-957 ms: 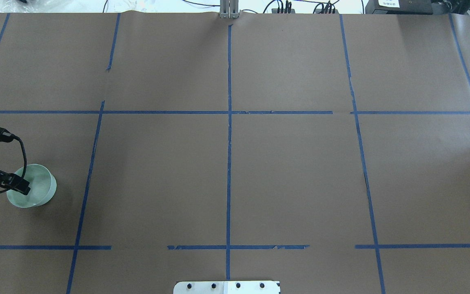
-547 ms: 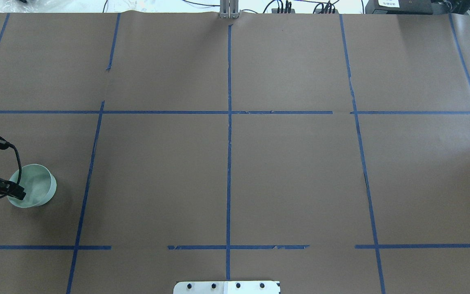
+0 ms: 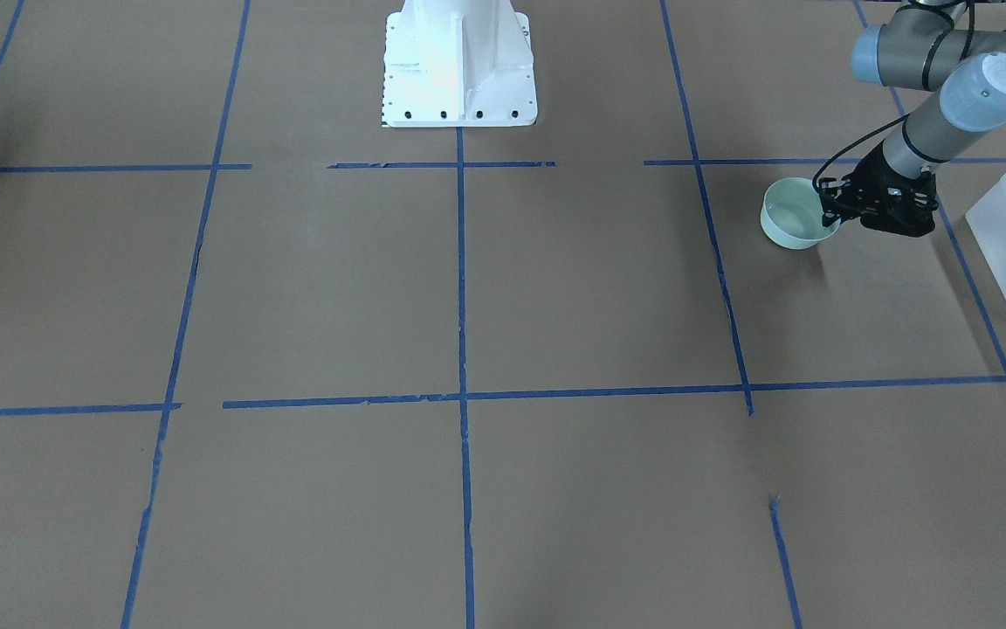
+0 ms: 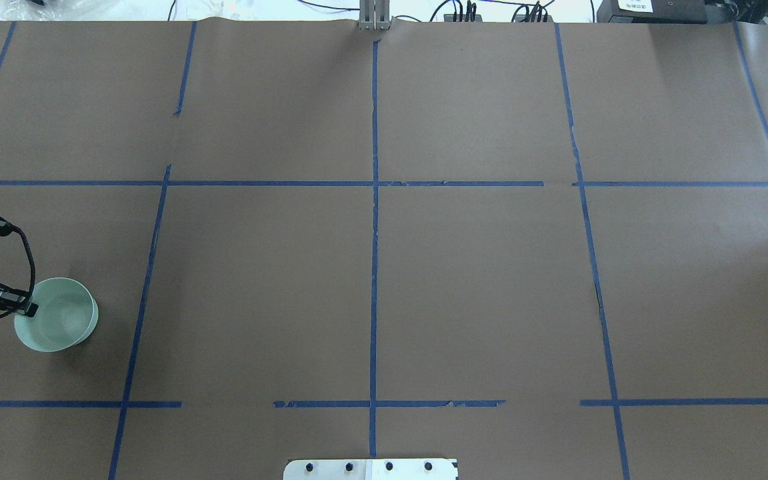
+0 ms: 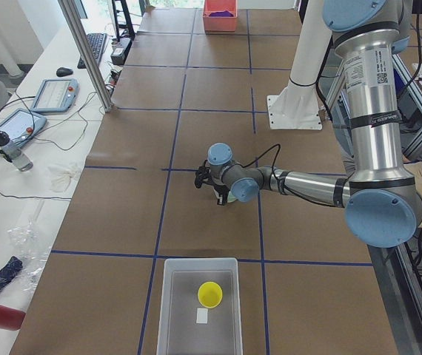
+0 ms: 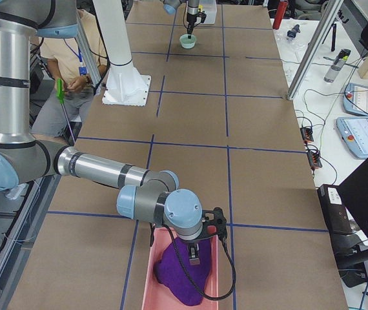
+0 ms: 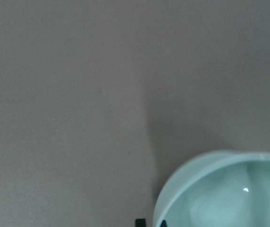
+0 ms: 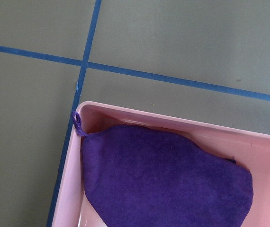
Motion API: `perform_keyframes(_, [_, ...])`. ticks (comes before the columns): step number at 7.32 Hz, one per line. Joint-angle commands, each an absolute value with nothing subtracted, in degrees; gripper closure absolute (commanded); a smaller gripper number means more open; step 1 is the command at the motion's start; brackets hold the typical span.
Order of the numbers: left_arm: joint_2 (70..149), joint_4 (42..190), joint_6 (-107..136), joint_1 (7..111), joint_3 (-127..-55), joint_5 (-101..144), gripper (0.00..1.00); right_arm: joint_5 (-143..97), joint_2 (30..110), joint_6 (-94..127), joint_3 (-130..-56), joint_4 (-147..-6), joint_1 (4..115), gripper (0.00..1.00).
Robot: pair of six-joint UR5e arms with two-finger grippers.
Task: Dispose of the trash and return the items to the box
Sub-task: 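Lower the left gripper and grasp the pale green cup's rim, then lift the pale green cup with the left gripper and place it in the clear bin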
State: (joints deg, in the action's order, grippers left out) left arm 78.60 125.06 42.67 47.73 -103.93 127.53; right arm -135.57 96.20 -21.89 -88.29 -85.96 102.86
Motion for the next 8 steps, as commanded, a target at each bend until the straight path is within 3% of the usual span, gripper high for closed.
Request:
perform_keyframes(1, [77.3,126.4,38.4,55.4,-108.0,136.7,1.0,-136.7,96.2,-21.8,-88.9,-85.5,102.7,0.0])
perform_keyframes(6, [79.7,113.1,-22.3,90.2,-91.9,128.0,1.0,-139.7,95.5,-19.1,-89.2,-84.9,99.8,0.0])
perform_keyframes(8, [89.2,111.4,-37.4,99.6,-73.8,124.8,1.0,-139.6,95.4,-15.6,-89.2,-82.5,98.2,0.0])
